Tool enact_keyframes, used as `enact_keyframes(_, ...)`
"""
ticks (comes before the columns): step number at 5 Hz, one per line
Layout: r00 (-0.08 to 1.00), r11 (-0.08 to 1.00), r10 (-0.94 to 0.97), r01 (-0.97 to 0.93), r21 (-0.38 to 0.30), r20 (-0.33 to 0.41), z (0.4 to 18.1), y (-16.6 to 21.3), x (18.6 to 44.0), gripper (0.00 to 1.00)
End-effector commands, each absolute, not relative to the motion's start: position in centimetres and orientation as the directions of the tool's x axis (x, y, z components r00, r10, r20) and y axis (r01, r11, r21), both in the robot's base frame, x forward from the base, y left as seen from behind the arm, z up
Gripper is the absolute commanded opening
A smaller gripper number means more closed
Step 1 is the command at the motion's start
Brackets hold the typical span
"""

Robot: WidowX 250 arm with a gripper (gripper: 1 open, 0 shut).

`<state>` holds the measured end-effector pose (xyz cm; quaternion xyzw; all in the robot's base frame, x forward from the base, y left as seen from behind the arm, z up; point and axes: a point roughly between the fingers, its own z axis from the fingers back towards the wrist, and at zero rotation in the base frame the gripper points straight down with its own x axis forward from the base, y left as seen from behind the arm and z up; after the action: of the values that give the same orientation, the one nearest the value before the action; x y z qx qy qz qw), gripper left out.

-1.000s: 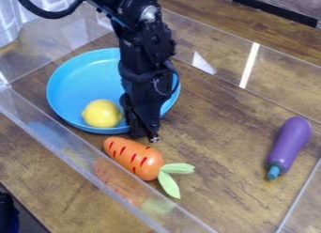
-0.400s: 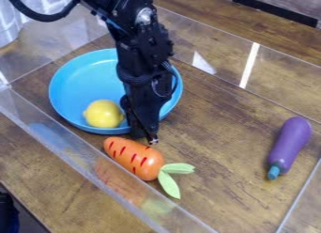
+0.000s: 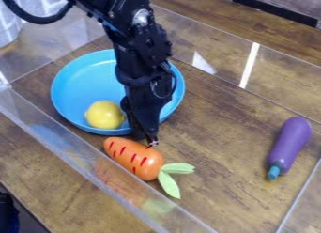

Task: Put the carrot on the blue tray

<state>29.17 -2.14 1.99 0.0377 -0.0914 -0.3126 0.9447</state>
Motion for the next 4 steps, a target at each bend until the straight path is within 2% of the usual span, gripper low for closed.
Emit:
enact_keyframes(1, 0.76, 0.776, -0.631, 0.619, 0.12, 0.159, 2.01, -3.11, 28.63, 0.0)
enact_keyframes(4, 0.742, 0.762, -0.647, 0.638, 0.109, 0.178, 1.86, -3.07, 27.83, 0.0)
